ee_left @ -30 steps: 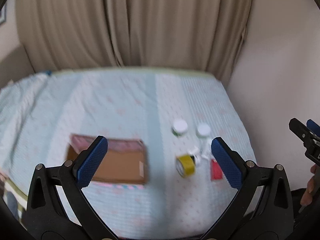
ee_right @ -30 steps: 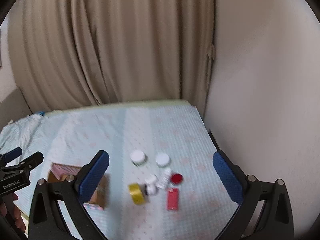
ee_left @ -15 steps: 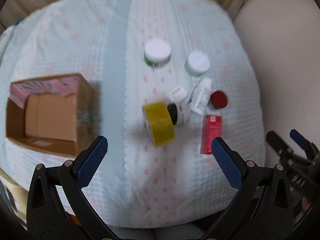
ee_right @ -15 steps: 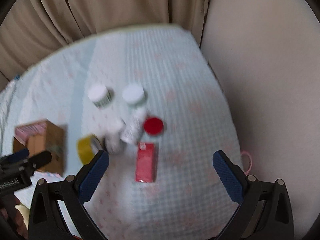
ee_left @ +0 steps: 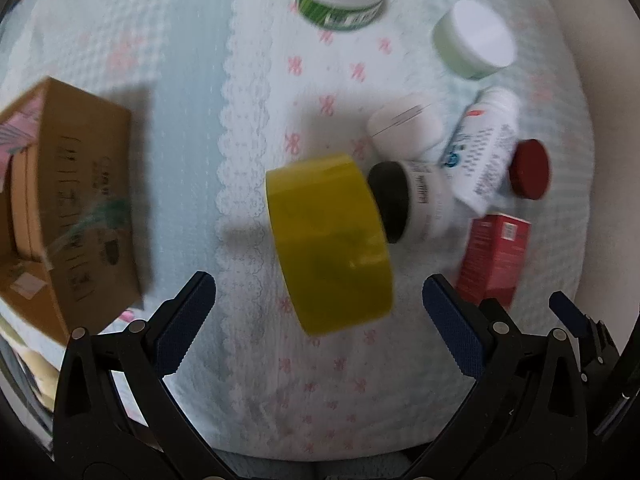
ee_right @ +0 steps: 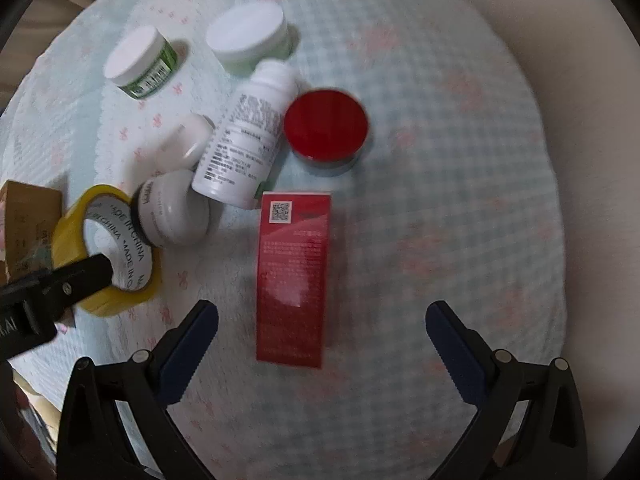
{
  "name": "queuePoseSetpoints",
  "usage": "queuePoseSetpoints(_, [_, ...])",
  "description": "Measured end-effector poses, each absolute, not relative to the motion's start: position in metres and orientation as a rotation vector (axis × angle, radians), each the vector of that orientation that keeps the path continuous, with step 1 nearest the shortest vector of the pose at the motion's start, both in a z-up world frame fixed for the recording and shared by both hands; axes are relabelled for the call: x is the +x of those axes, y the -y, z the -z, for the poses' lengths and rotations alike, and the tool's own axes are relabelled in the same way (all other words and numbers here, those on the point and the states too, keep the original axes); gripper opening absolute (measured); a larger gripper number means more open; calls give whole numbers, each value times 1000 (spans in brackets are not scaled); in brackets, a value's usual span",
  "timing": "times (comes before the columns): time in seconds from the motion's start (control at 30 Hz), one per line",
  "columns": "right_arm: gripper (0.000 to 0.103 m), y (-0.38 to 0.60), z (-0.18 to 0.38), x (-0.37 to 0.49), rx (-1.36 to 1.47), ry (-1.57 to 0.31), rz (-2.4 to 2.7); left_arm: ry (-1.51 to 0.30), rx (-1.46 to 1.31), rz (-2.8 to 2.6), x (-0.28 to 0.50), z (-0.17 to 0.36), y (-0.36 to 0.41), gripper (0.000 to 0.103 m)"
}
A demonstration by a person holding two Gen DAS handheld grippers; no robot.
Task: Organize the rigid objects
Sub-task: 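Grasp the yellow tape roll with the left tool while the right tool grasps the red box, then carry the tape roll and red box with both tools over the cardboard box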
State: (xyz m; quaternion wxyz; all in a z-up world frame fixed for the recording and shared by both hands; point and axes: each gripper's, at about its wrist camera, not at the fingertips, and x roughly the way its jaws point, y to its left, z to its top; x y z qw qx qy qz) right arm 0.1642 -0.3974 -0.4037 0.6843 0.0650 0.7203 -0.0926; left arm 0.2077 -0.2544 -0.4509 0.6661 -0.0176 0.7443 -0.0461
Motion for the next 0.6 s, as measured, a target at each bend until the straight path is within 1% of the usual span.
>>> queuePoseSetpoints(0.17, [103, 396, 428, 175, 127, -1676, 220, -1731, -43, 92, 216, 469, 252, 102])
queuePoseSetpoints(0.2, [102, 396, 430, 176, 128, -1683, 222, -1735, -41, 93, 218, 470, 252, 97])
queuePoseSetpoints(0.23, [96, 396, 433, 177, 130, -1692, 225, -1742, -45, 99, 219, 472, 252, 92])
queuePoseSetpoints(0.27, [87, 396, 438, 178, 127, -1700, 231, -1757, -60, 108, 220, 475, 251, 79])
queuePoseSetpoints(0.3, [84, 396, 440, 178, 123, -1714, 242, -1770, -77, 116, 221, 477, 250, 67])
queuePoseSetpoints(0.33, [81, 397, 443, 177, 130, -1725, 248, -1784, -107, 132, 222, 480, 250, 63])
queuePoseSetpoints(0.4, [74, 397, 447, 178, 140, -1729, 251, -1790, -131, 150, 223, 483, 250, 52])
queuePoseSetpoints(0.43, [68, 397, 451, 177, 138, -1741, 250, -1789, -136, 163, 223, 483, 251, 48])
queuePoseSetpoints(0.47, [57, 396, 454, 177, 135, -1750, 249, -1786, -138, 177, 222, 482, 252, 42])
queuePoseSetpoints(0.5, [51, 396, 457, 176, 139, -1761, 243, -1783, -136, 186, 221, 482, 253, 38])
queuePoseSetpoints(0.53, [44, 396, 460, 176, 157, -1770, 231, -1779, -126, 186, 220, 482, 253, 38])
queuePoseSetpoints(0.57, [39, 395, 463, 175, 162, -1775, 231, -1771, -119, 183, 219, 480, 254, 38])
queuePoseSetpoints(0.6, [39, 395, 465, 174, 156, -1775, 233, -1766, -116, 180, 218, 479, 255, 38])
